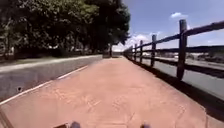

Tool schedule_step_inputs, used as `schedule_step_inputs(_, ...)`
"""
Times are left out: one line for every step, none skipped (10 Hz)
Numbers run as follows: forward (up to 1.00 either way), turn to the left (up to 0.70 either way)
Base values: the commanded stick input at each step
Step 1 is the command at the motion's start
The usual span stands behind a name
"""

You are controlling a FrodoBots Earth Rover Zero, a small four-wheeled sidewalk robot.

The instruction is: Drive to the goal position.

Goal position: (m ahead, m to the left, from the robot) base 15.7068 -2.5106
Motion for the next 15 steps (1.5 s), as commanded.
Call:
schedule_step_inputs(0.7, 0.0)
schedule_step_inputs(0.7, 0.0)
schedule_step_inputs(0.7, 0.0)
schedule_step_inputs(0.7, 0.0)
schedule_step_inputs(0.7, 0.0)
schedule_step_inputs(0.7, 0.0)
schedule_step_inputs(0.7, 0.0)
schedule_step_inputs(0.7, 0.0)
schedule_step_inputs(0.7, 0.0)
schedule_step_inputs(0.7, -0.02)
schedule_step_inputs(0.7, -0.04)
schedule_step_inputs(0.7, -0.06)
schedule_step_inputs(0.7, -0.08)
schedule_step_inputs(0.7, -0.12)
schedule_step_inputs(0.7, -0.35)
